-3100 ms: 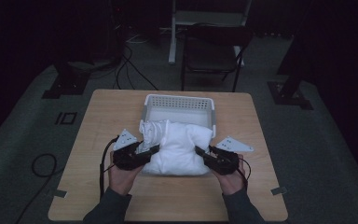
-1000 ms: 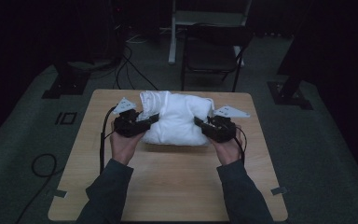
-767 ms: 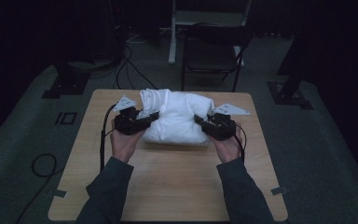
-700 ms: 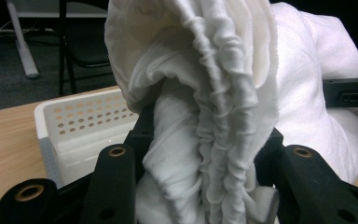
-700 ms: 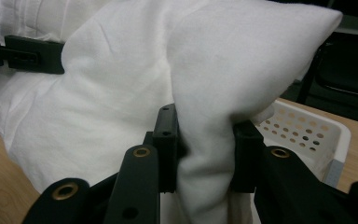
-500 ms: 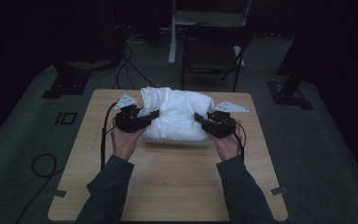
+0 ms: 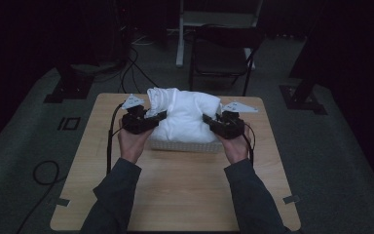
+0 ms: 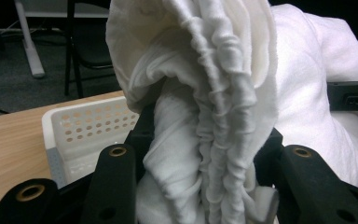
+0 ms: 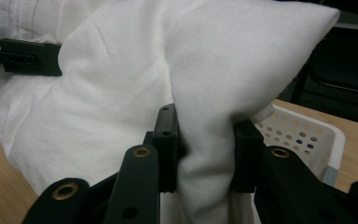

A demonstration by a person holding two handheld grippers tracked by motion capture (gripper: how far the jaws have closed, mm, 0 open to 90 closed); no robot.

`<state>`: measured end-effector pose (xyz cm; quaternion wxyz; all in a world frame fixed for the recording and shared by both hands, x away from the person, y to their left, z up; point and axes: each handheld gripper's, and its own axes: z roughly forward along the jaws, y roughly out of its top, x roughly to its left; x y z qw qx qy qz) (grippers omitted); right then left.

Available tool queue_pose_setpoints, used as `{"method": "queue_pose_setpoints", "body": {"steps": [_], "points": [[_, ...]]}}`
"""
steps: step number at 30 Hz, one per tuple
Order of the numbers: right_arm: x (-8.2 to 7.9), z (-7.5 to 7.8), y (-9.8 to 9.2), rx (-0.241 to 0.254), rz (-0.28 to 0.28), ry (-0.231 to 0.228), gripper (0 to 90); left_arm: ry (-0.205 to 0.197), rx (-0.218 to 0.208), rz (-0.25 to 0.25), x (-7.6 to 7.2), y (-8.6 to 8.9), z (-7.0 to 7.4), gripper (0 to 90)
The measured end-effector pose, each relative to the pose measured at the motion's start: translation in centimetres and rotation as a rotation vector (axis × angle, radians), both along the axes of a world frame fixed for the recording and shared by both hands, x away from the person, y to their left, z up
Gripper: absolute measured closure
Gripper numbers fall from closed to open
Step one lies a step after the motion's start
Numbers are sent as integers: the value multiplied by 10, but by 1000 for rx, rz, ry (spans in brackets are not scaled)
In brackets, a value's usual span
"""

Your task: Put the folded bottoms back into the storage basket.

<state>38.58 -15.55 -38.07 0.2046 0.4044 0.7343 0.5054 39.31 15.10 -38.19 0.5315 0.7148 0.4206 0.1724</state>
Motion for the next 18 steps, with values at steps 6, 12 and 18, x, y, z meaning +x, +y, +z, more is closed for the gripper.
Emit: {"method": "queue_pose_setpoints", "body": {"steps": [6, 12, 18], "points": [[2, 0, 2, -17, -8, -6, 698, 4, 3, 7, 4, -1, -1, 565], [8, 0, 3, -26, -25, -5, 698, -2, 28, 17, 10, -5, 1, 565], [15, -1, 2, -30, -37, 2, 698, 4, 37, 27, 18, -9, 0, 565]]}}
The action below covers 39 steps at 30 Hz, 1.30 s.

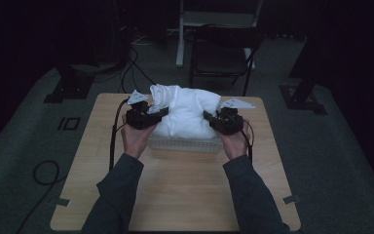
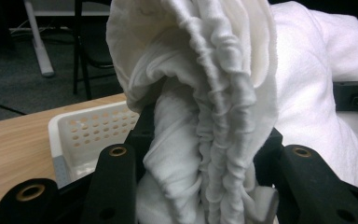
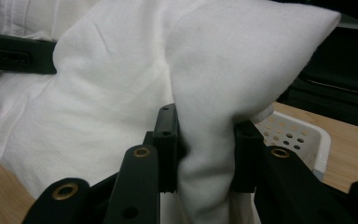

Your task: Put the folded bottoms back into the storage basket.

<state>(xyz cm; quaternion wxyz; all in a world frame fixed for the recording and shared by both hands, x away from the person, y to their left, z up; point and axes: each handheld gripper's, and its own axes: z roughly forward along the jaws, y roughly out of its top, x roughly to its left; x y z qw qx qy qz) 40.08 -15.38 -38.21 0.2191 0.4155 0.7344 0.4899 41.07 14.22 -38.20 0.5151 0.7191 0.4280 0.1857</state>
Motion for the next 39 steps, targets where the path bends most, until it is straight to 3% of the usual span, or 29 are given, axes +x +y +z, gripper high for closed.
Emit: {"method": "queue_pose_setpoints", "body": {"steps": [22, 39], "points": [[20, -13, 8, -24, -29, 34, 699, 66, 4, 41, 26, -1, -21, 564], [31, -25, 9, -48, -49, 62, 698, 93, 20, 63, 39, -7, -35, 564]]}}
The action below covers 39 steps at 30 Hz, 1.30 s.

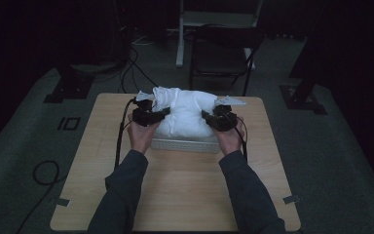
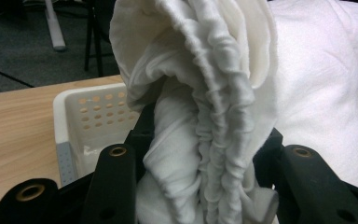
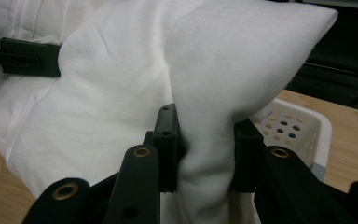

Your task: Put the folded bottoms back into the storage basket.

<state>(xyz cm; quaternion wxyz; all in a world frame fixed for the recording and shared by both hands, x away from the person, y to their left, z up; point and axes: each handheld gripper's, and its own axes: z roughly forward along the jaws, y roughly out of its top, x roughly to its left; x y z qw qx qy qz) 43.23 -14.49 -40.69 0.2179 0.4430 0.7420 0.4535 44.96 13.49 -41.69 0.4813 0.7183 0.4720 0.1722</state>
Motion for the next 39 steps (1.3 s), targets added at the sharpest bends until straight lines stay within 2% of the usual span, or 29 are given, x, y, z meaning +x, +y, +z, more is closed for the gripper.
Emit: {"method": "queue_pose_setpoints", "body": {"steps": [14, 25, 39], "points": [[13, -17, -3, -11, -19, 36, 698, 25, 25, 11, 14, -8, -16, 563], [19, -23, -3, -27, -29, 47, 698, 38, 40, 29, 20, -13, -24, 563], [29, -41, -1, -39, -45, 94, 698, 79, 95, 59, 29, -21, -40, 565]]}}
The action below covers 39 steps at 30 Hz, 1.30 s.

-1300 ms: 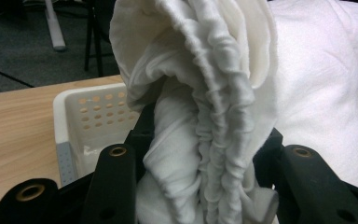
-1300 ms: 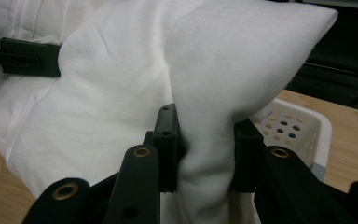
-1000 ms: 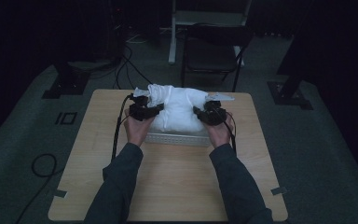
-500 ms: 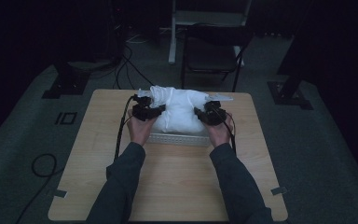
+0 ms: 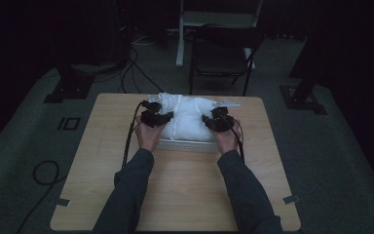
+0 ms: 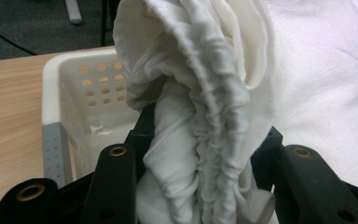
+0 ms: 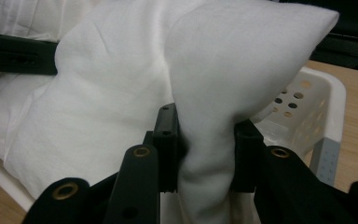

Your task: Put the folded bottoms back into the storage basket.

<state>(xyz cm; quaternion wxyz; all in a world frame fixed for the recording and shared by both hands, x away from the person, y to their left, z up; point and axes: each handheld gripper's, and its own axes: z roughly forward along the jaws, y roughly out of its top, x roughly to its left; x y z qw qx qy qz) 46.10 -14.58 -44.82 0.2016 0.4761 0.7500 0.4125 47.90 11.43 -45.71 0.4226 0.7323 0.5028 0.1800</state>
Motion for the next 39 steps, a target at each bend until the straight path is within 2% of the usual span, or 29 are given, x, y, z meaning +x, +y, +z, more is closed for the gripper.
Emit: {"method": "queue_pose_setpoints", "body": {"steps": [9, 15, 23, 24, 26, 29, 33, 39], "points": [[6, -12, -1, -27, -11, 23, 697, 21, 44, 17, 4, -9, -11, 562], [7, -20, -1, -36, -19, 43, 693, 34, 90, 23, 1, -17, -16, 561], [5, -31, 0, -79, -24, 62, 689, 50, 142, 33, -1, -25, -25, 560], [4, -33, 1, -95, -24, 65, 689, 50, 142, 33, -2, -25, -26, 559], [4, -34, 1, -100, -24, 65, 689, 56, 129, 40, -2, -24, -29, 559], [3, -36, 3, -114, -17, 69, 688, 57, 130, 41, -3, -23, -29, 554], [3, -36, 3, -113, -20, 75, 686, 70, 127, 42, -4, -22, -30, 549], [0, -40, 2, -121, -23, 86, 675, 88, 146, 35, -4, -23, -30, 535]]}}
